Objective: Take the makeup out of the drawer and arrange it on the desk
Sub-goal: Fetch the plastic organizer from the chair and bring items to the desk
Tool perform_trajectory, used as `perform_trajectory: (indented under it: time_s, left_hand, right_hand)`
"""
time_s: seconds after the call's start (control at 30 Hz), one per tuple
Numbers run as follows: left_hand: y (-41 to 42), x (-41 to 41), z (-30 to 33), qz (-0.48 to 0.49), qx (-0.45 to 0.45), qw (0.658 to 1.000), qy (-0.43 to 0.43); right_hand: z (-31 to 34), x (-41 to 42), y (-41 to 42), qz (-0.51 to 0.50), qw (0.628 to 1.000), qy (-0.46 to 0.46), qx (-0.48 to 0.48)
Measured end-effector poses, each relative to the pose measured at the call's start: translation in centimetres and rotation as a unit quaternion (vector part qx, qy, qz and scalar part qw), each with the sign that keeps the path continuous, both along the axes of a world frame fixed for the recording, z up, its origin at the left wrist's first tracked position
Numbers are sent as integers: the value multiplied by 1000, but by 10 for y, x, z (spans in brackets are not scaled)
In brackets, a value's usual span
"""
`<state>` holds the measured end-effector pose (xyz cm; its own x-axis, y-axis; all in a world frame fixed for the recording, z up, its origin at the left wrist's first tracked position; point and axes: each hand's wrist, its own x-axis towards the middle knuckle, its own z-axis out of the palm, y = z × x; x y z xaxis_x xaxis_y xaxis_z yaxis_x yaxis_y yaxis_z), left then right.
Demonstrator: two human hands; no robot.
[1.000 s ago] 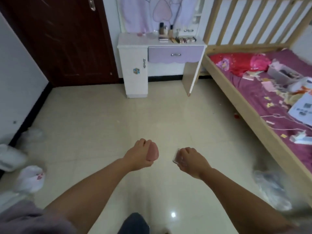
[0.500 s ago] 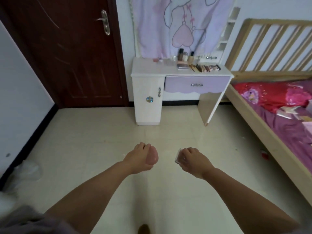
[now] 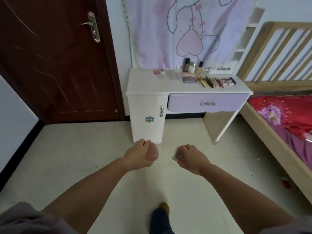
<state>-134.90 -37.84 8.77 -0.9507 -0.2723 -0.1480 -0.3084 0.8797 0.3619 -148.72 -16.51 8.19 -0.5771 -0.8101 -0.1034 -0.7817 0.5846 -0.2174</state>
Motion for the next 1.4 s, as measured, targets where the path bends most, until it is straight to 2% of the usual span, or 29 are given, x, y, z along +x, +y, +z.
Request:
perform_trajectory:
  time_s: [0.33, 0.63, 0.93, 1.23, 1.4]
  left_hand:
    - [-105, -183, 1, 3, 15, 1000, -10]
    - [-217, -354, -8, -23, 48, 998, -21]
    - [-261, -499, -17, -90, 66, 992, -65]
    - [-262, -588, -53, -70, 42, 992, -96]
    - [-263, -594, -66, -56, 18, 995, -86]
  right_hand:
    - [9, -194, -107, 0, 1000, -2, 24]
    - [-7, -348, -210, -54, 998, -29, 15]
    - [-17, -468, -274, -87, 992, -65, 61]
    - [-34, -567, -306, 93, 992, -21, 87]
    - [-45, -580, -313, 133, 987, -20, 87]
